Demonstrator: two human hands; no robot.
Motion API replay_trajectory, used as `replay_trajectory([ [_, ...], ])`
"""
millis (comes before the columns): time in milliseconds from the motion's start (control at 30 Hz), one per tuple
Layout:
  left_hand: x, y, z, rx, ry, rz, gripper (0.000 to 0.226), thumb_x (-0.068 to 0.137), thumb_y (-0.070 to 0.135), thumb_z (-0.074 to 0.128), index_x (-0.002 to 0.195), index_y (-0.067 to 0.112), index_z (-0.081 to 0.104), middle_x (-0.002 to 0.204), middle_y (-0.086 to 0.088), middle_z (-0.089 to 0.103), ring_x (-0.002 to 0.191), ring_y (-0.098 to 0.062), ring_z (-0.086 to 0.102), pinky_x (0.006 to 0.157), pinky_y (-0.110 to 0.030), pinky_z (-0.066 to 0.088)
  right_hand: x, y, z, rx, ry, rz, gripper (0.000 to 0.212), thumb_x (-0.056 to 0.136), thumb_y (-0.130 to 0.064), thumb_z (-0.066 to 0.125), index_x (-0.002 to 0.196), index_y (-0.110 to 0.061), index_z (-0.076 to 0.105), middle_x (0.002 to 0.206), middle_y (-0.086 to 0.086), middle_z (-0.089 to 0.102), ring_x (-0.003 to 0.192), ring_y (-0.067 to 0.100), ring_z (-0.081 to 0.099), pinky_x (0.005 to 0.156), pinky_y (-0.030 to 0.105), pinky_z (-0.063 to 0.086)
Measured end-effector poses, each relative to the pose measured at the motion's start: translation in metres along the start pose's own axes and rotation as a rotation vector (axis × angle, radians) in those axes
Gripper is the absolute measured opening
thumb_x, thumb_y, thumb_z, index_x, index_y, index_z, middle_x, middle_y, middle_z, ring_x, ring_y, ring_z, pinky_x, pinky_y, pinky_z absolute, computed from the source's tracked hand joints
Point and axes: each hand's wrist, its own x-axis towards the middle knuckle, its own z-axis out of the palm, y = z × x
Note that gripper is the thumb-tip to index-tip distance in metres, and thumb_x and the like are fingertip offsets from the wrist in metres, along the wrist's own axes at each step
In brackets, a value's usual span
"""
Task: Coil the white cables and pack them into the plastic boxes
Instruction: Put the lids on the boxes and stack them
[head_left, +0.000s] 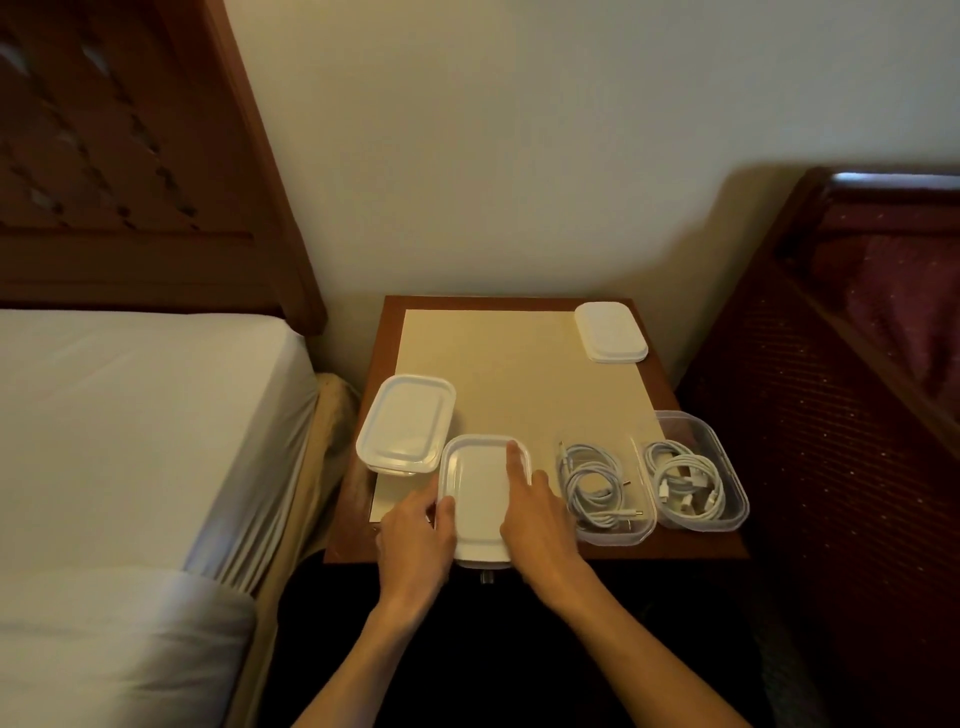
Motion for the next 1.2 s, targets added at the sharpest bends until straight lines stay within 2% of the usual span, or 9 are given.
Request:
replay_trajectory([
  [67,-0.002,0.0,-0.013,0.146,-0.006,-0.011,0.038,0.096,0.046,0.051,0.075,0.023,0.072,0.063,0.008,0.064,0.062,-0.008,0.059,0.055,-0.026,0.038,-0.003,0.003,-0.001,0.036,0.017,-0.006,0.077,0.095,-0.002,0.035,0.154,-0.023,-0.01,0.136,0.015,0.04,0.111,0.034,0.054,0.086,0.038,0.044],
  [167,0.009,-0.003,-0.039,0.153,0.198,-0.021,0.049,0.094,0.053,0.05,0.058,0.023,0.065,0.052,0.011,0.057,0.047,-0.004,0.051,0.046,-0.019,0.029,-0.007,0.008,-0.005,0.017,0.035,-0.01,0.076,0.096,-0.001,0.036,0.153,-0.016,-0.013,0.141,0.012,0.036,0.117,0.031,0.052,0.091,0.039,0.045],
  [267,0.05,-0.017,-0.056,0.071,0.326,0.001,0.031,0.097,0.04,0.053,0.092,0.018,0.073,0.087,0.002,0.07,0.07,-0.008,0.056,0.06,-0.022,0.04,-0.005,0.008,-0.015,0.014,0.092,-0.031,0.076,0.097,-0.003,0.037,0.153,-0.015,-0.012,0.141,0.011,0.036,0.115,0.029,0.053,0.092,0.039,0.047],
  [367,0.089,-0.031,-0.062,-0.078,0.093,-0.045,0.035,0.099,0.036,0.051,0.122,0.014,0.067,0.116,-0.001,0.067,0.096,-0.017,0.061,0.079,-0.029,0.048,0.01,0.002,-0.031,0.031,0.163,-0.037,0.078,0.096,-0.005,0.042,0.154,-0.015,-0.009,0.135,0.01,0.042,0.111,0.026,0.054,0.089,0.036,0.048],
  [467,0.102,-0.041,-0.054,-0.141,-0.067,-0.007,0.031,0.099,0.027,0.05,0.126,0.022,0.065,0.105,-0.003,0.072,0.073,-0.017,0.066,0.059,-0.027,0.054,0.033,-0.008,-0.046,0.099,0.21,-0.09,0.079,0.097,-0.011,0.049,0.154,-0.018,-0.005,0.131,0.008,0.046,0.11,0.024,0.055,0.091,0.038,0.053],
  [600,0.104,-0.034,-0.032,-0.262,-0.024,-0.064,0.031,0.097,0.021,0.053,0.127,0.023,0.062,0.073,-0.004,0.074,0.052,-0.015,0.065,0.054,-0.026,0.053,0.063,-0.028,-0.06,0.143,0.186,-0.168,0.077,0.098,-0.016,0.052,0.155,-0.017,-0.001,0.131,0.009,0.045,0.114,0.022,0.052,0.094,0.035,0.05],
  [667,0.104,-0.027,-0.021,-0.332,-0.017,-0.105,0.034,0.098,0.022,0.054,0.13,0.017,0.061,0.077,-0.009,0.073,0.048,-0.017,0.064,0.049,-0.024,0.051,0.075,-0.038,-0.061,0.154,0.157,-0.2,0.078,0.098,-0.017,0.053,0.155,-0.017,-0.001,0.133,0.01,0.044,0.115,0.022,0.052,0.096,0.036,0.049],
  [900,0.097,-0.025,-0.012,-0.339,-0.024,-0.188,0.034,0.101,0.032,0.048,0.087,0.014,0.074,0.083,-0.008,0.069,0.067,-0.022,0.066,0.056,-0.033,0.058,0.108,-0.057,-0.04,0.153,0.131,-0.206,0.08,0.096,-0.018,0.056,0.154,-0.019,0.001,0.135,0.011,0.045,0.114,0.024,0.054,0.095,0.041,0.052],
  [1200,0.094,-0.029,-0.009,-0.372,0.008,-0.224,0.045,0.101,0.036,0.047,0.07,0.012,0.068,0.07,-0.013,0.066,0.061,-0.03,0.065,0.056,-0.044,0.056,0.121,-0.061,-0.029,0.17,0.125,-0.165,0.071,0.097,-0.014,0.052,0.154,-0.015,0.009,0.136,0.013,0.048,0.117,0.029,0.055,0.096,0.043,0.051],
])
